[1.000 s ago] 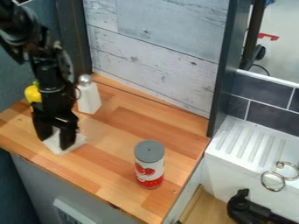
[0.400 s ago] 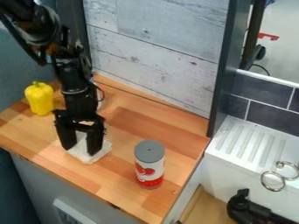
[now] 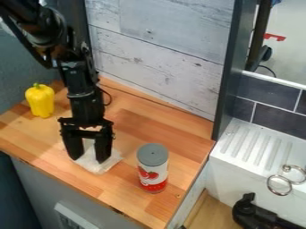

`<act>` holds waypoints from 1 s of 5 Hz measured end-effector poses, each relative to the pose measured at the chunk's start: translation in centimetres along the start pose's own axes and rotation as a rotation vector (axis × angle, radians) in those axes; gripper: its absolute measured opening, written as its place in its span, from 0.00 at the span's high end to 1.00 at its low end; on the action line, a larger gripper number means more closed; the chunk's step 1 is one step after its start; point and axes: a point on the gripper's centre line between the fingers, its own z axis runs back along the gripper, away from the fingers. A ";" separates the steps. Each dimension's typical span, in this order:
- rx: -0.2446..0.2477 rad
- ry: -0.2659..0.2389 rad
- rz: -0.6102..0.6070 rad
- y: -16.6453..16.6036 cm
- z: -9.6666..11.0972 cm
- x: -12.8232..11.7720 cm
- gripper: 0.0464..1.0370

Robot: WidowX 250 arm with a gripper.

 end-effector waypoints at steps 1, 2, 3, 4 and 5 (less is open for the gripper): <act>0.042 0.026 -0.013 -0.7 0.0 -0.2 0.04; 0.128 -0.046 -0.048 -2.6 4.1 -0.4 0.04; 0.140 -0.102 -0.062 -3.4 7.3 -0.9 0.04; 0.142 -0.095 -0.063 -3.5 8.4 -1.7 0.04; 0.183 -0.078 -0.054 -2.4 9.4 -2.2 0.04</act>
